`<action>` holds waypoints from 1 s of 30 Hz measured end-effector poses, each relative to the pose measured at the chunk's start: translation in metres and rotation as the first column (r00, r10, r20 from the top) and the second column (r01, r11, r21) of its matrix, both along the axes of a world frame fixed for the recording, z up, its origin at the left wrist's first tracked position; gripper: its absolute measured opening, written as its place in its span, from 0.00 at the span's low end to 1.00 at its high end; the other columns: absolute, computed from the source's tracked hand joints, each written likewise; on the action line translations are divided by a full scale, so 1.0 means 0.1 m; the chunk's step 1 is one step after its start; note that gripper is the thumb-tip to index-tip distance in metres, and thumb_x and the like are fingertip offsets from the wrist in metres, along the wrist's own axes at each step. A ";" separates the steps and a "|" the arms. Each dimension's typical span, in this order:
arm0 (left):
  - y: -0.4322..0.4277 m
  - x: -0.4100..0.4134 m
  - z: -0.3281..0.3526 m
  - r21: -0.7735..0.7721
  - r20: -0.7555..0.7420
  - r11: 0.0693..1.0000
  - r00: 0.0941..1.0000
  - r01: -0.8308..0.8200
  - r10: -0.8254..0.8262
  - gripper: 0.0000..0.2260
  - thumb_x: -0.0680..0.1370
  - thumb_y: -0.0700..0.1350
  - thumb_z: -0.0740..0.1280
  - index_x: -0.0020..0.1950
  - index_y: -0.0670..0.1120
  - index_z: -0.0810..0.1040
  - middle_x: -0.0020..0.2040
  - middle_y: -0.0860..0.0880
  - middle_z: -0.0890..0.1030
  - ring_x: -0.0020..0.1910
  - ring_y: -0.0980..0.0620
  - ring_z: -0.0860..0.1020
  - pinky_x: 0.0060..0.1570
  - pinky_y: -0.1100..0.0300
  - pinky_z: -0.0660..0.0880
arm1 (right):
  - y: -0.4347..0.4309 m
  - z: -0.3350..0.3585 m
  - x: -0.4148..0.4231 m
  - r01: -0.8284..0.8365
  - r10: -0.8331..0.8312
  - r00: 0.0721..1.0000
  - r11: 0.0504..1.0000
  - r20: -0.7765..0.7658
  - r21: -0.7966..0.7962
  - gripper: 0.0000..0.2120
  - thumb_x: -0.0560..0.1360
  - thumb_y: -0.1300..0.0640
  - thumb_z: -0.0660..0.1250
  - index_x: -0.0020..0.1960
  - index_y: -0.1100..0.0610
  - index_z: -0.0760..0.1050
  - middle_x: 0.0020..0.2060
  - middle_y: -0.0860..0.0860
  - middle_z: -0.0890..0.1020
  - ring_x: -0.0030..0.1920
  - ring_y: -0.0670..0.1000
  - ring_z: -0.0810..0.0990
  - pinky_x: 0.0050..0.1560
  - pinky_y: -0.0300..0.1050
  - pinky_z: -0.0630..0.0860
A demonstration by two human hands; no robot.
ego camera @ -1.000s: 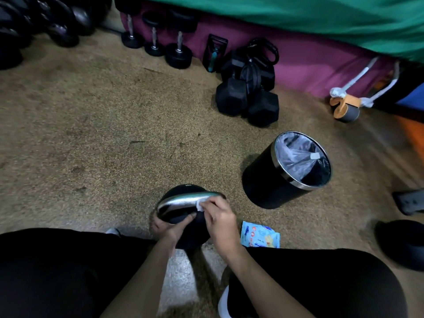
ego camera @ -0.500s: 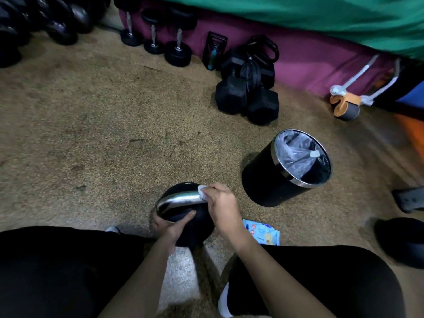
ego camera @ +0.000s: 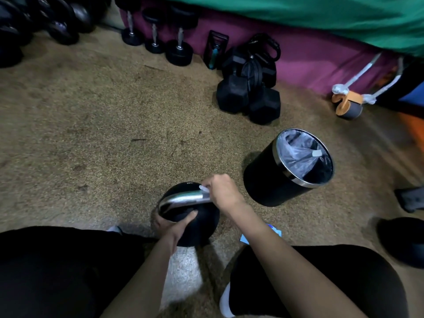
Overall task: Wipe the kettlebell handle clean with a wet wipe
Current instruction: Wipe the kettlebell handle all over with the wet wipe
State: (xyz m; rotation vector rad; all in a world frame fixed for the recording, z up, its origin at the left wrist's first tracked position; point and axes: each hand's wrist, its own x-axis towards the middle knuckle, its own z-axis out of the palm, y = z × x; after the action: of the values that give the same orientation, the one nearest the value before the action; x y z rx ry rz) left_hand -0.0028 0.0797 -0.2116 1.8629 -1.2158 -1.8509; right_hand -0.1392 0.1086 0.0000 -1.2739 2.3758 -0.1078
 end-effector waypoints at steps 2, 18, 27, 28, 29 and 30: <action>-0.01 0.00 -0.08 0.004 -0.019 1.000 1.000 -0.023 0.023 0.74 0.42 0.70 0.86 0.84 0.53 0.61 0.83 0.45 0.69 0.81 0.41 0.70 0.78 0.42 0.71 | 0.02 0.06 0.02 -0.011 0.012 1.000 0.999 -0.014 0.039 0.16 0.71 0.69 0.60 0.52 0.57 0.81 0.48 0.60 0.81 0.49 0.61 0.80 0.52 0.49 0.78; 0.00 -0.01 -0.15 -0.034 -0.019 0.996 0.996 -0.085 0.084 0.82 0.30 0.79 0.77 0.83 0.51 0.65 0.81 0.44 0.71 0.79 0.42 0.72 0.79 0.45 0.71 | -0.16 0.12 -0.11 -0.078 0.070 0.996 0.981 0.054 0.176 0.11 0.73 0.65 0.65 0.51 0.56 0.82 0.51 0.58 0.81 0.52 0.58 0.79 0.56 0.44 0.74; 0.02 0.00 -0.04 -0.091 0.006 0.995 1.000 -0.028 0.029 0.82 0.33 0.81 0.77 0.83 0.48 0.65 0.82 0.43 0.70 0.81 0.41 0.70 0.80 0.42 0.69 | -0.30 0.13 -0.20 -0.116 0.083 0.985 0.966 0.152 0.230 0.13 0.75 0.66 0.62 0.54 0.57 0.81 0.57 0.55 0.80 0.57 0.54 0.78 0.59 0.43 0.72; 0.02 0.00 -0.03 -0.090 0.001 0.996 1.000 -0.026 0.026 0.80 0.35 0.80 0.78 0.83 0.48 0.65 0.81 0.43 0.70 0.81 0.41 0.70 0.80 0.42 0.69 | -0.31 0.15 -0.20 -0.117 0.087 0.987 0.965 0.135 0.234 0.13 0.76 0.66 0.60 0.56 0.59 0.80 0.58 0.56 0.79 0.57 0.55 0.78 0.59 0.43 0.72; 0.02 0.01 0.01 -0.087 -0.001 0.996 1.000 -0.021 0.021 0.78 0.36 0.78 0.79 0.83 0.47 0.65 0.81 0.42 0.70 0.81 0.41 0.70 0.81 0.43 0.68 | -0.32 0.17 -0.21 -0.121 0.093 0.988 0.963 0.125 0.239 0.13 0.76 0.66 0.60 0.57 0.60 0.79 0.59 0.57 0.78 0.57 0.56 0.77 0.59 0.44 0.73; 0.01 0.01 0.04 -0.085 -0.001 0.996 1.000 -0.016 0.016 0.78 0.37 0.76 0.80 0.83 0.47 0.65 0.81 0.42 0.70 0.81 0.41 0.70 0.81 0.43 0.68 | -0.34 0.20 -0.20 -0.133 0.106 0.987 0.961 0.120 0.243 0.13 0.76 0.65 0.60 0.57 0.61 0.79 0.58 0.58 0.78 0.57 0.57 0.77 0.60 0.45 0.74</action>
State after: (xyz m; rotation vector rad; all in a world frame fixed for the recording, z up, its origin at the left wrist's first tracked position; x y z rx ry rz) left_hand -0.0020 0.0811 -0.2076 1.8223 -1.2552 -1.7629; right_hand -0.1596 0.0750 0.0198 -1.2531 2.1381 0.1540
